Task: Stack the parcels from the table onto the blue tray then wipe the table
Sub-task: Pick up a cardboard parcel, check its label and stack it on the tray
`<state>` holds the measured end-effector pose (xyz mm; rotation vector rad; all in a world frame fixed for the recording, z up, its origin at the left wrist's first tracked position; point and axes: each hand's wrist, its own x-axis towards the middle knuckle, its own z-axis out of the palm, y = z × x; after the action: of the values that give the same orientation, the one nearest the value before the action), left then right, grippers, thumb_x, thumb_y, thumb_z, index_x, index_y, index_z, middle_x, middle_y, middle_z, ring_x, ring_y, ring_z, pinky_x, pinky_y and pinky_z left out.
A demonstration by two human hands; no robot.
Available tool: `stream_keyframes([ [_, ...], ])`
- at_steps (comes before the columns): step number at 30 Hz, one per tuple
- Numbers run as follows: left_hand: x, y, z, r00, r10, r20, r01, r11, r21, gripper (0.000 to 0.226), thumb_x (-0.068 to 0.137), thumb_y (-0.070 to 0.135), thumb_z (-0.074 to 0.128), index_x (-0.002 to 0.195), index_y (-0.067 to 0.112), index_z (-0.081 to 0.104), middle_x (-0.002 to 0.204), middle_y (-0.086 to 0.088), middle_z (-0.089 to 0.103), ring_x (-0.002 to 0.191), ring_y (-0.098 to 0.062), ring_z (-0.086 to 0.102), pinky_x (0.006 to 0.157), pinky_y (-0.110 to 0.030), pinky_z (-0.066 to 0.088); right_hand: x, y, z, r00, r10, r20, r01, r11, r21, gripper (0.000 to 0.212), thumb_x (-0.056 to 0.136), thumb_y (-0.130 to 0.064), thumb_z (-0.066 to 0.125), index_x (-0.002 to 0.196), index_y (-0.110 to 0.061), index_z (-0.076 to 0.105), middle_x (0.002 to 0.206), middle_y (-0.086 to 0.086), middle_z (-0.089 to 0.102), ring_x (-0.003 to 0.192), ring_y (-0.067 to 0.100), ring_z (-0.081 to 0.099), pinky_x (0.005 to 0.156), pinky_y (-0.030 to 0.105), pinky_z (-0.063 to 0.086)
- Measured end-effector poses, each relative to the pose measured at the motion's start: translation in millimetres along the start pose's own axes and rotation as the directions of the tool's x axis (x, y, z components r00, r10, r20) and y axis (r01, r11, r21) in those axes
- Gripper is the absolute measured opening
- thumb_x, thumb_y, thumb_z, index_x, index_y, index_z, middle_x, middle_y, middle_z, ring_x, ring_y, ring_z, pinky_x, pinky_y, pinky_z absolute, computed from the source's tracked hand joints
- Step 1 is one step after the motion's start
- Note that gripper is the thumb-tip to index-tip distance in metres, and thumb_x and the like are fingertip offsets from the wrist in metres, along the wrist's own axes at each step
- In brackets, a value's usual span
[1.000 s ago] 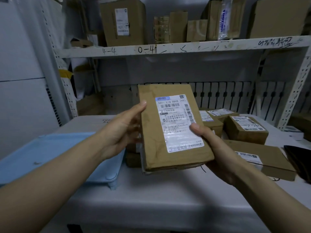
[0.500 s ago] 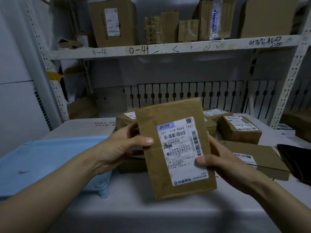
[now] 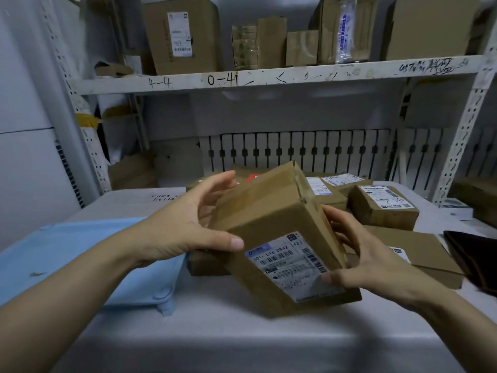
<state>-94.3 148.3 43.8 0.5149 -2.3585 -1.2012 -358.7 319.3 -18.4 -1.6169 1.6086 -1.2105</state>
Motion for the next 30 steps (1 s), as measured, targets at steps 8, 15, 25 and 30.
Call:
stream_keyframes([
  [8, -4, 3, -3, 0.996, 0.082, 0.026, -0.086, 0.962, 0.26, 0.117, 0.058, 0.046, 0.091, 0.146, 0.056, 0.014, 0.147, 0.035, 0.027, 0.13, 0.018, 0.031, 0.093, 0.0, 0.035, 5, -21, 4, 0.979, -0.198, -0.052, 0.152, 0.871, -0.467, 0.113, 0.054, -0.039, 0.086, 0.149, -0.042, 0.024, 0.135, -0.025, 0.032, 0.131, -0.005, 0.028, 0.112, 0.034, 0.029],
  [15, -7, -11, 2, 0.995, 0.077, 0.062, -0.091, 0.963, 0.254, 0.119, 0.058, 0.027, 0.094, 0.148, 0.045, 0.018, 0.14, 0.028, 0.041, 0.132, 0.006, 0.039, 0.106, -0.016, 0.035, 9, -24, 13, 0.948, -0.315, -0.033, 0.225, 0.742, -0.631, 0.118, 0.051, -0.049, 0.086, 0.151, -0.038, 0.024, 0.139, -0.015, 0.034, 0.136, 0.002, 0.026, 0.115, 0.035, 0.02],
  [25, -19, -34, -9, 1.0, -0.013, -0.021, 0.015, 0.998, 0.069, 0.109, 0.056, 0.011, 0.091, 0.141, 0.039, 0.028, 0.13, 0.032, 0.05, 0.129, 0.009, 0.044, 0.097, -0.008, 0.043, 5, -1, 8, 0.975, -0.161, -0.156, 0.146, 0.984, -0.106, 0.145, 0.041, -0.061, 0.091, 0.156, -0.04, 0.004, 0.155, -0.023, 0.025, 0.141, -0.009, 0.026, 0.113, 0.012, 0.028],
  [30, -23, -38, -9, 0.997, -0.069, -0.033, 0.069, 0.998, 0.0, 0.109, 0.055, 0.007, 0.088, 0.14, 0.039, 0.029, 0.127, 0.029, 0.053, 0.124, 0.008, 0.048, 0.089, -0.009, 0.048, 6, 2, 15, 0.992, -0.12, -0.033, 0.122, 0.99, 0.074, 0.125, 0.052, -0.021, 0.097, 0.149, -0.041, 0.022, 0.133, -0.028, 0.055, 0.125, -0.002, 0.053, 0.093, 0.014, 0.049],
])
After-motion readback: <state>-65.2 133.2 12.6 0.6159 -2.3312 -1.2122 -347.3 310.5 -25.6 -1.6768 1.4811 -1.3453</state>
